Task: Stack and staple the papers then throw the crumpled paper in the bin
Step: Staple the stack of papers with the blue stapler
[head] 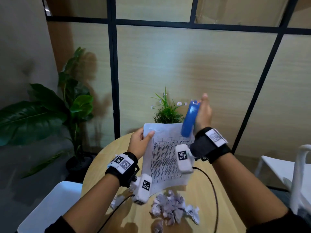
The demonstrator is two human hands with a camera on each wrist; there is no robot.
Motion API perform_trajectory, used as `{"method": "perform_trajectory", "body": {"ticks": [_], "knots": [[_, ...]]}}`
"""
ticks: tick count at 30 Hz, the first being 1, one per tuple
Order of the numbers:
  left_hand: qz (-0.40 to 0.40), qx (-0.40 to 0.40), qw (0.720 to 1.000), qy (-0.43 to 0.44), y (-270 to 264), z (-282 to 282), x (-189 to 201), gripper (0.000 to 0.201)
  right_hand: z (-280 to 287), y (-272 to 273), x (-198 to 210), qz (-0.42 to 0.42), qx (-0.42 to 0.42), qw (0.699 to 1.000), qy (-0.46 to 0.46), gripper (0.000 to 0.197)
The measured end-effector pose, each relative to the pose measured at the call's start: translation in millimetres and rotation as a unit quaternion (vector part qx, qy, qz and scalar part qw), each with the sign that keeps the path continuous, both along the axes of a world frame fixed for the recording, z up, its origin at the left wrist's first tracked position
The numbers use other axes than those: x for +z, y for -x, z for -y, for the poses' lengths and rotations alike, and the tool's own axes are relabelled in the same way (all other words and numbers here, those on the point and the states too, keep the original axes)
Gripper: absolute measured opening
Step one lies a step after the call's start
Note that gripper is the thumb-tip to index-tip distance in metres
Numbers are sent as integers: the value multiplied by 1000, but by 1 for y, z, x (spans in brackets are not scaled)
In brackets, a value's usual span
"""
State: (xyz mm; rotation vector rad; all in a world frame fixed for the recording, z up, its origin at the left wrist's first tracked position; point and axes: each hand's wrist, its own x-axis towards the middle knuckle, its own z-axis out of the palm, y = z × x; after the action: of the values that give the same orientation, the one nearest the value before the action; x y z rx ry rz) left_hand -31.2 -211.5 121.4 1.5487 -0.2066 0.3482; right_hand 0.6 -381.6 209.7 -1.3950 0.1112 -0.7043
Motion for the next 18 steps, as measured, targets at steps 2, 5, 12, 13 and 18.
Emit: {"method": "perform_trajectory", "body": {"ticks": [2, 5, 12, 13, 18], "knots": [[8, 50, 999, 7, -5, 12, 0, 7, -8, 12, -19, 12, -79, 997, -6, 43], [3, 186, 982, 6, -7, 35, -7, 16, -43, 34, -60, -4, -112, 985, -131, 37], [47, 130, 972, -193, 9, 45, -3, 31, -33, 32, -114, -206, 178, 961, -51, 30], [51, 122, 969, -207, 9, 45, -2, 32, -26, 33, -125, -220, 185, 957, 39, 31], [42, 111, 969, -216, 6, 38, -4, 39, 13, 48, -163, -235, 186, 887, 351, 31]]}}
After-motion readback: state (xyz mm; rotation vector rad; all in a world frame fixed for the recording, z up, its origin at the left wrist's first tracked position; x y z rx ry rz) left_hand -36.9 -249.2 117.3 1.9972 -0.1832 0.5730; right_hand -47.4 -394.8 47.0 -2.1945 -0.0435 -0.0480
